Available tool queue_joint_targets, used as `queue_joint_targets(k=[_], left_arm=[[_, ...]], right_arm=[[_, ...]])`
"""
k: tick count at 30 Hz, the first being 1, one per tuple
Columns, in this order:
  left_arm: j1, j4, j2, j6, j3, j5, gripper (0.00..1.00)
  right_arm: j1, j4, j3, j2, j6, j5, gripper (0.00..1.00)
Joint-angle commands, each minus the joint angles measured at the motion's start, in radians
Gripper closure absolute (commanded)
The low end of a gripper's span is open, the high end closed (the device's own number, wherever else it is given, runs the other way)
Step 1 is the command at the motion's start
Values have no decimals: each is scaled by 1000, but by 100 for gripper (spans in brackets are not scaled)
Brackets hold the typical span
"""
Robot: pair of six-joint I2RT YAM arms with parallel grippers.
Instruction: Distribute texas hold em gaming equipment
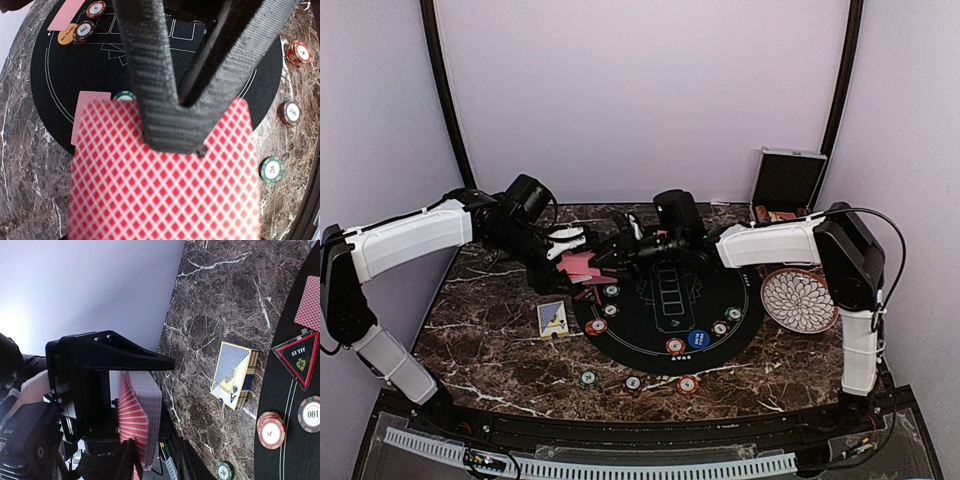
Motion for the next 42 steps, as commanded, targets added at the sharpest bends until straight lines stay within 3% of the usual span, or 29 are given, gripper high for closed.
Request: queue_joint_targets(k=[1,8,21,32,42], left_arm=[[2,-12,-11,3,6,3,99],[2,-11,-8,5,0,-4,99],[2,-25,5,17,-9,-22,100],[2,-19,-4,27,-56,-57,100],[2,-36,-9,35,-104,-81,100]], right_arm=[[-8,-15,0,-48,-19,10,75],[-8,62,-20,-64,39,-6,86],[-18,200,-105,-94,149,-23,98],[-50,564,-288,-114,385,-62,100],[-174,368,-503,-273,221,-74,100]])
